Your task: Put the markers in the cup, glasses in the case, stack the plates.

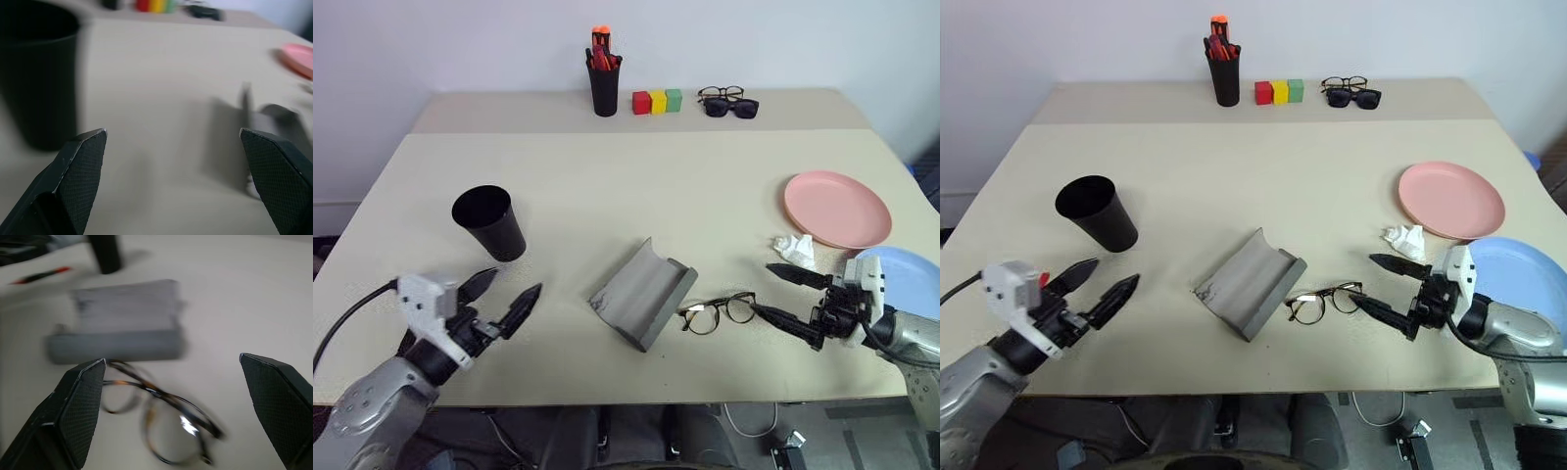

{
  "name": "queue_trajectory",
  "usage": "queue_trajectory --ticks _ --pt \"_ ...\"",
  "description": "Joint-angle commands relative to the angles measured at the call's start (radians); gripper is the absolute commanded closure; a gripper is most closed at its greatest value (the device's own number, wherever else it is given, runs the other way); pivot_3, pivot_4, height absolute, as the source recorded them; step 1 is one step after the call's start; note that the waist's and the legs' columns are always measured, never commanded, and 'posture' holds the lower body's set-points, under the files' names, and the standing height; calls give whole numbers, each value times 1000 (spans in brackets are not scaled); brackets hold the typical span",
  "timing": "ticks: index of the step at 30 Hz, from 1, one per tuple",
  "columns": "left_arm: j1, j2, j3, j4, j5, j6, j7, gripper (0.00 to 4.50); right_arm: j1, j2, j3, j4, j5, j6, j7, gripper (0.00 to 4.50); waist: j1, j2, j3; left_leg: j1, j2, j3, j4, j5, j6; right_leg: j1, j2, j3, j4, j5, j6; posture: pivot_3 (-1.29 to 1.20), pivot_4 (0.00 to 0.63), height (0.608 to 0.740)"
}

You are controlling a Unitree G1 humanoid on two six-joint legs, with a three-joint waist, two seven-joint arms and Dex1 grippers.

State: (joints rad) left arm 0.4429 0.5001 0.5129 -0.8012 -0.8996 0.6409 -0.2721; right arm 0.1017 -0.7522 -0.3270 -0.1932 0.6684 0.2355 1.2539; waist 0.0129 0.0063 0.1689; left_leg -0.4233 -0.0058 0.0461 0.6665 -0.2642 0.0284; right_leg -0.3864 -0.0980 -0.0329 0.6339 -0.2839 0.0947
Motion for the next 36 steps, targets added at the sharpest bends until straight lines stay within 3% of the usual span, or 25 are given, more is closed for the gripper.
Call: queue_trajectory --ticks 1,11,16,24,28,32,35,36 --pt "22 29 93 -50 -95 86 154 36 -59 -22 6 -96 76 1 67 0 -1 -2 0 1 0 0 0 0 0 0 0 0 0 0 0 0 150 740" --pt "-42 140 202 53 -296 328 595 36 -221 46 182 -67 -21 -109 118 0 0 -4 -1 2 0 0 -1 0 0 -1 0 0 0 0 -1 0 150 740" --pt "-44 247 245 175 -485 431 723 36 -237 58 204 -53 -32 -112 102 0 -3 -4 -1 2 0 0 -1 0 -1 -1 0 0 0 0 -1 0 150 740" --pt "-51 423 281 348 -492 547 696 36 -275 82 218 -14 -46 -117 75 0 -5 -4 -1 3 0 1 -3 -2 -5 -4 -1 0 -1 0 -1 0 150 740" --pt "-71 496 211 429 -492 650 634 36 -284 90 219 -4 -56 -121 60 0 -6 -3 -1 3 0 1 -4 -2 -5 -4 -1 0 -1 0 -1 0 150 740" --pt "-127 504 161 468 -501 699 604 36 -273 87 210 -13 -54 -121 52 0 -8 -3 -1 3 0 2 -5 -2 -6 -5 -1 1 -1 0 -2 0 150 740" --pt "-164 513 120 481 -499 743 581 811 -267 84 206 -22 -56 -119 38 0 -8 -3 -1 3 0 2 -6 -2 -6 -6 -2 1 -1 0 -2 0 150 740" --pt "-174 511 108 479 -500 753 580 1271 -264 83 203 -24 -56 -119 34 0 -8 -3 -2 3 0 2 -6 -2 -6 -6 -2 1 -1 0 -2 0 150 740"
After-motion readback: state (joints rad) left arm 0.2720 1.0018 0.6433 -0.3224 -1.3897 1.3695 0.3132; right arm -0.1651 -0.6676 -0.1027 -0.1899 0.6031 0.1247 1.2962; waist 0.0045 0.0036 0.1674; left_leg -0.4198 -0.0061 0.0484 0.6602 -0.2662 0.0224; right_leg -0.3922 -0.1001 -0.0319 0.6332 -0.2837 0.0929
